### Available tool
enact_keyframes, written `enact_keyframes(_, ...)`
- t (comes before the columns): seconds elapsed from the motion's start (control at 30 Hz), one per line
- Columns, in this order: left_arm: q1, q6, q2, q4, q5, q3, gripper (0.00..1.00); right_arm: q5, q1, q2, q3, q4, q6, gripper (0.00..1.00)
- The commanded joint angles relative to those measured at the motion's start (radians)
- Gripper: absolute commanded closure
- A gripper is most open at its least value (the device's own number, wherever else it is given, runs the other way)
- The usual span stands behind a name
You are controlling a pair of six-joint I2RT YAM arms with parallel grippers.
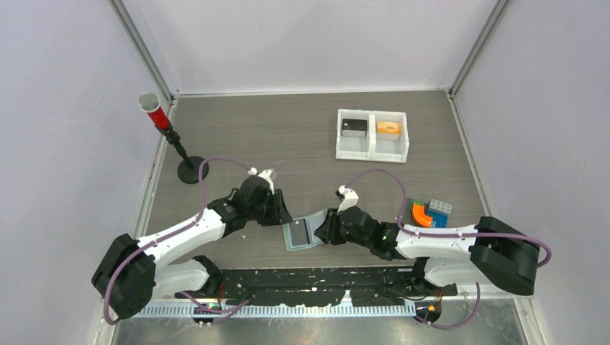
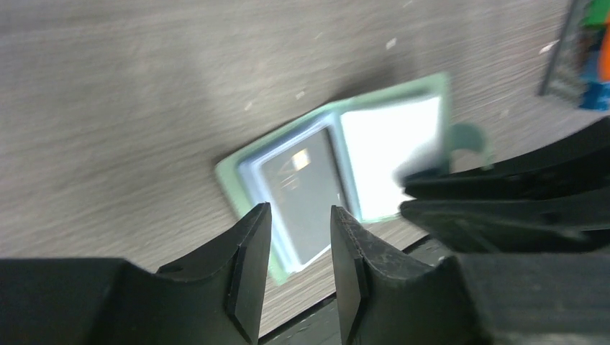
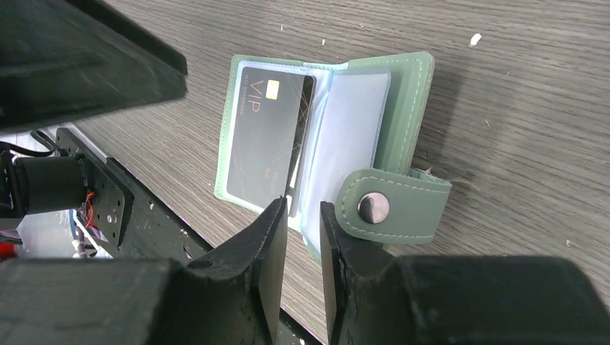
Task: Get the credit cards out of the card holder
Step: Remove the credit card from the card holder.
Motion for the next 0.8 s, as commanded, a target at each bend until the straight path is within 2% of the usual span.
enact_keyframes(0.0,-0.004,-0.011,-0.045,0.041,-0.015,-0.091,0.61,-0.025,-0.007,0.021,0.061,0.017,-0.033,0.69)
enact_keyframes(0.33,-0.005,-0.071,-0.033,0.2,0.083,-0.168,0.62,-0.152,-0.055,0.064,0.137,-0.05,-0.099,0.67)
enact_keyframes(0.53,-0.005,-0.064,-0.023,0.185,0.087,-0.194,0.64,-0.306,-0.137,0.118,0.089,0.042,-0.085,0.68)
enact_keyframes(0.77,-0.006,-0.062,-0.048,0.171,0.089,-0.202,0.67,-0.372,-0.193,0.149,0.075,0.053,-0.125,0.68)
